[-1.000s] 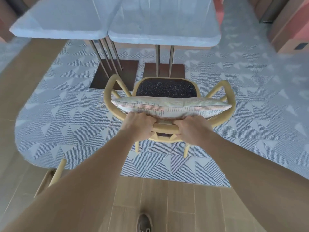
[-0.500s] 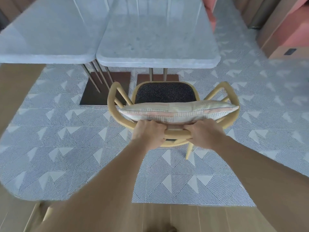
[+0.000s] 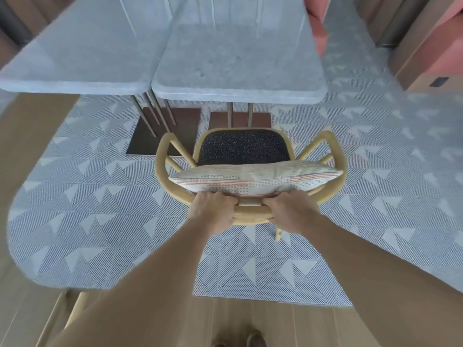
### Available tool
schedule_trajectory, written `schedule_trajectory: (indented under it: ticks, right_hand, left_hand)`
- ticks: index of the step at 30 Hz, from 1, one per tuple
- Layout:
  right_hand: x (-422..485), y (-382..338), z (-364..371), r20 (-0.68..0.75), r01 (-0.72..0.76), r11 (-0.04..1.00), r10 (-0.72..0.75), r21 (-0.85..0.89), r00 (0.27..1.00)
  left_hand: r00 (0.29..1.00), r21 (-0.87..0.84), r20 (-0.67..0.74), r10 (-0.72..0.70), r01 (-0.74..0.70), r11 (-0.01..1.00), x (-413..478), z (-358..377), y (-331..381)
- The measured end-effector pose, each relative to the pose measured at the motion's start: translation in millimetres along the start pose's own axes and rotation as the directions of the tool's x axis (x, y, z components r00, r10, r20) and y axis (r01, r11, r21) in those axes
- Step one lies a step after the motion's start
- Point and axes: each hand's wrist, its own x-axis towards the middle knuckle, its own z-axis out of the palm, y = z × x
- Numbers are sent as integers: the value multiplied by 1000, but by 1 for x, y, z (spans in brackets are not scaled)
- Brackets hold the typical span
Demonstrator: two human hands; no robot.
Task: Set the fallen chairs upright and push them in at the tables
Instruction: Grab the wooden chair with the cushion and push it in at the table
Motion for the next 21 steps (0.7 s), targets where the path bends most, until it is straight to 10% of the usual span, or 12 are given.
schedule_trajectory:
  ticks: [21]
  right_hand:
    - [-13, -41, 9, 6, -60, 996, 60, 67, 998]
  left_hand:
    - [996, 45, -55, 67, -65, 997, -33, 13, -19]
